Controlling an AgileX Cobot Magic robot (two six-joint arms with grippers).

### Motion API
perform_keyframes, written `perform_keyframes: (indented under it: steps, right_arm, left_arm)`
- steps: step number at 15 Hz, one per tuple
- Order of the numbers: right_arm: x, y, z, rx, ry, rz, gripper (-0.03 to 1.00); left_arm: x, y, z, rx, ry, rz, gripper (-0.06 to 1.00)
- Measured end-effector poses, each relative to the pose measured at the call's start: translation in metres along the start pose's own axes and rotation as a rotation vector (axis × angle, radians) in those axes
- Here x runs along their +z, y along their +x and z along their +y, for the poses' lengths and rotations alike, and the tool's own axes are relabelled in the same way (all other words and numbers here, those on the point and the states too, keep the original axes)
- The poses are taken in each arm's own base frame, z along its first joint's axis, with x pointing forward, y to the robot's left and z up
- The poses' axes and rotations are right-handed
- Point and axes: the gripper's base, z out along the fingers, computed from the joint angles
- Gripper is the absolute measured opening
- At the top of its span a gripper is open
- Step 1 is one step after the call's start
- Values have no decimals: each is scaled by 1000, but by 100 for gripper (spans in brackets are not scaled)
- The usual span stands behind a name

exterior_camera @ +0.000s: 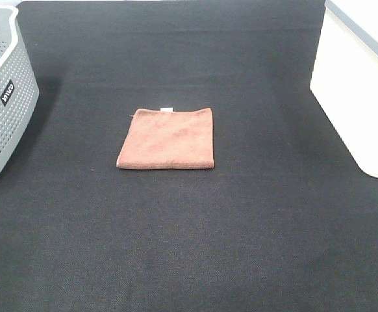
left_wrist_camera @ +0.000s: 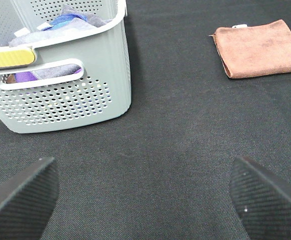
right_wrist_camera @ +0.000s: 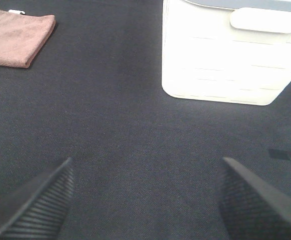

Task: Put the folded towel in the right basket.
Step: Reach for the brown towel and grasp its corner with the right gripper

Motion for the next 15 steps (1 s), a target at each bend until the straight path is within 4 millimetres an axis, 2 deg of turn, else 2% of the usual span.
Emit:
perform_keyframes:
  steps: [15]
  right_arm:
    - [0, 0, 0, 0, 0, 0, 74]
  left_arm:
    - [0, 0, 0, 0, 0, 0, 88]
